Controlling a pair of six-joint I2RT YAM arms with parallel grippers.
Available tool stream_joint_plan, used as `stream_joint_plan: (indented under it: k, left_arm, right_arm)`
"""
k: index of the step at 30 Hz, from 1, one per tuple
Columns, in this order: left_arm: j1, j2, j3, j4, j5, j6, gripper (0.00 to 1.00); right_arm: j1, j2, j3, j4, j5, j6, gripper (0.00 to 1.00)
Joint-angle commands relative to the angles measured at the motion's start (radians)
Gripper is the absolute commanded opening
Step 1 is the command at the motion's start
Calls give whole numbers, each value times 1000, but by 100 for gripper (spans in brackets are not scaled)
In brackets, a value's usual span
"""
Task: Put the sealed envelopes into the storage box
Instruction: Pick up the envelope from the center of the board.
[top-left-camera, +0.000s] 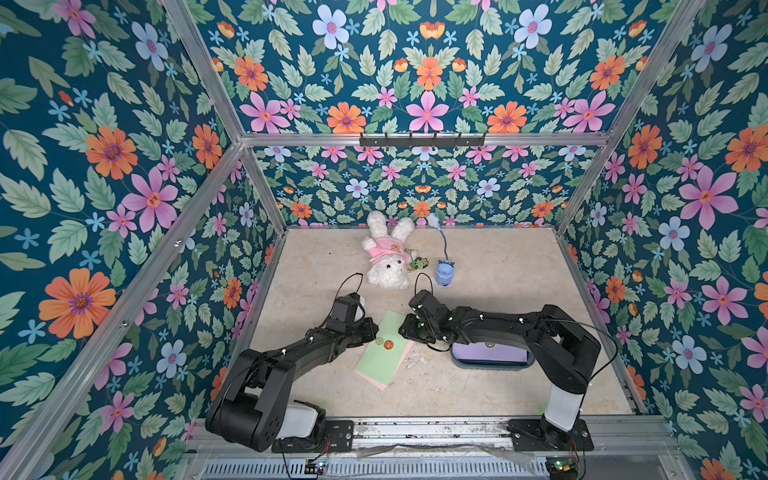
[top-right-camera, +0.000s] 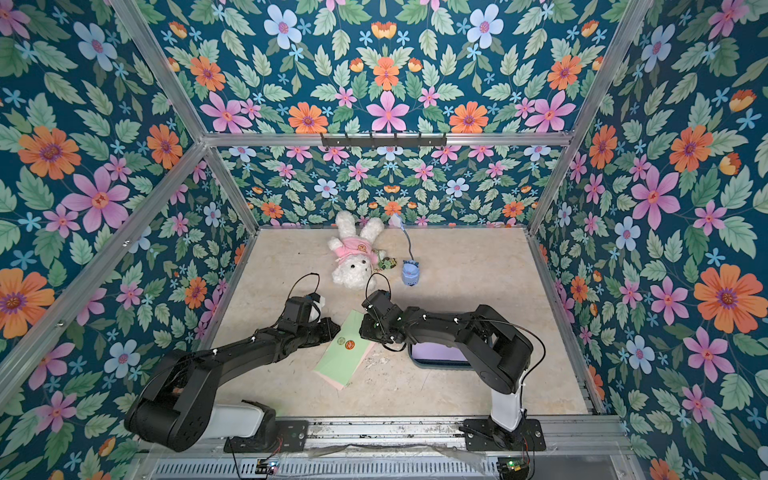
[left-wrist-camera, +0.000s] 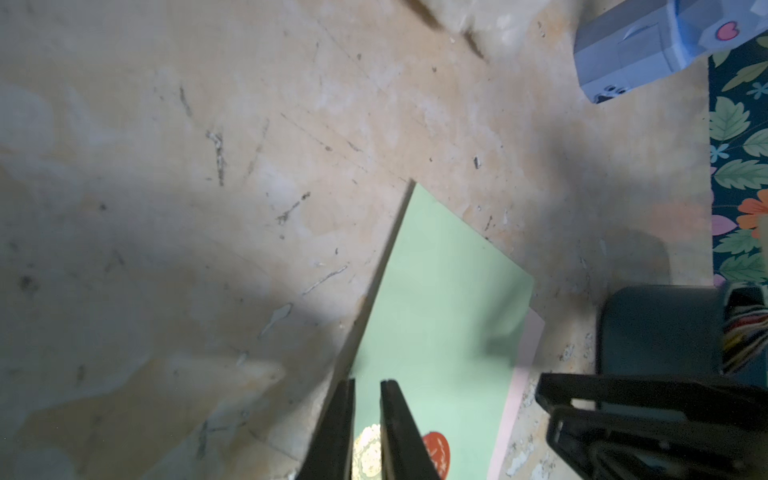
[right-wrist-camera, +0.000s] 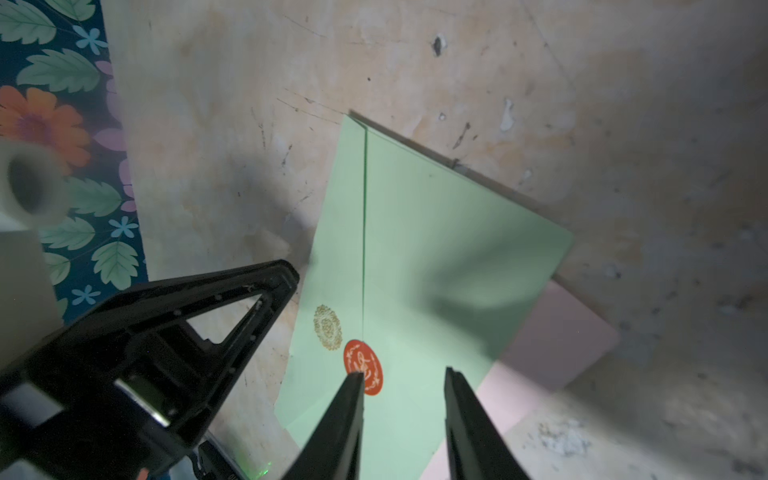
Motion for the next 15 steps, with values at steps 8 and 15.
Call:
stream_joint_plan:
  k: [8,15]
  left_arm:
    - [0,41,-3,-1,-3,1,17]
    - [0,62,-1,-14,1,1,15]
  right_arm:
    - [3,30,-17,-15,1,23,39]
    - [2,31,-18,-16,-6,50,40]
